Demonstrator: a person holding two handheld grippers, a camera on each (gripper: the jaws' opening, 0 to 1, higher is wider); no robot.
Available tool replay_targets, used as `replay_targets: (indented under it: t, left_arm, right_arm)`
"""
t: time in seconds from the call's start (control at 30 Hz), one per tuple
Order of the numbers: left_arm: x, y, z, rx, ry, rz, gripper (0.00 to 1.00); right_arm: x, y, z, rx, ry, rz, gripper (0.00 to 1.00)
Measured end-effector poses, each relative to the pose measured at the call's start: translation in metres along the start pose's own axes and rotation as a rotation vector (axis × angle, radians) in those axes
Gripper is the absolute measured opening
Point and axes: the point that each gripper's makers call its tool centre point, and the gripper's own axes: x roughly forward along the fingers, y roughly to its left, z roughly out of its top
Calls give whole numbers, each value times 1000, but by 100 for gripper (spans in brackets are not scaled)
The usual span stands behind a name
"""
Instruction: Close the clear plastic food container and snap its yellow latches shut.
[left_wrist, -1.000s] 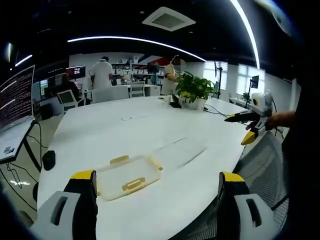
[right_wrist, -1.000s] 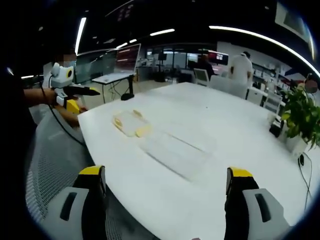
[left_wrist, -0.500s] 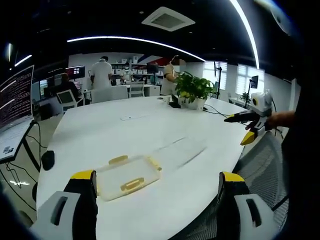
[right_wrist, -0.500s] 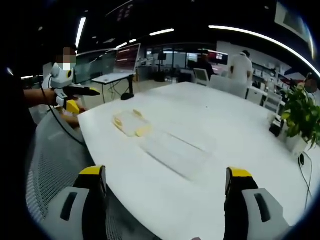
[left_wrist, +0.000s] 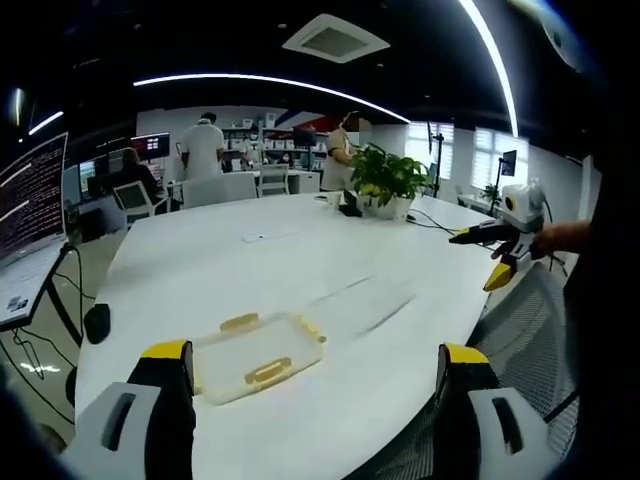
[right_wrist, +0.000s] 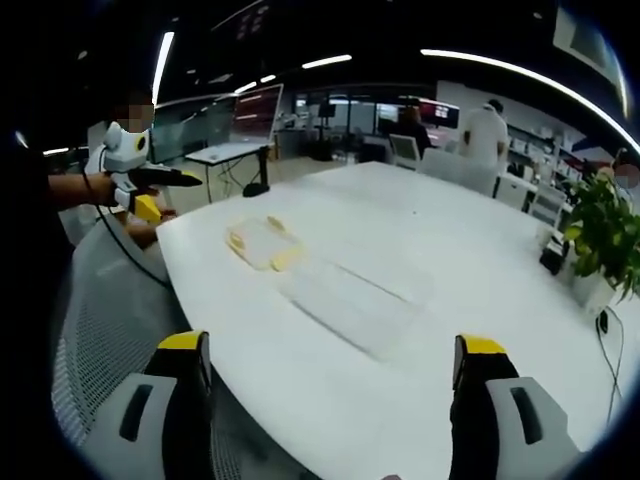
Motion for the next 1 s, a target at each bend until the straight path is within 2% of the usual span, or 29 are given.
replay_targets:
  t: [0.5, 1.0]
  left_arm:
    - [0, 10, -3, 10, 11, -8, 98]
    - [3, 23, -4, 19, 27, -37, 86]
  right_arm:
    - [3, 4, 4, -18, 21, 51, 96]
    - [19, 15, 19, -98, 39, 165, 83]
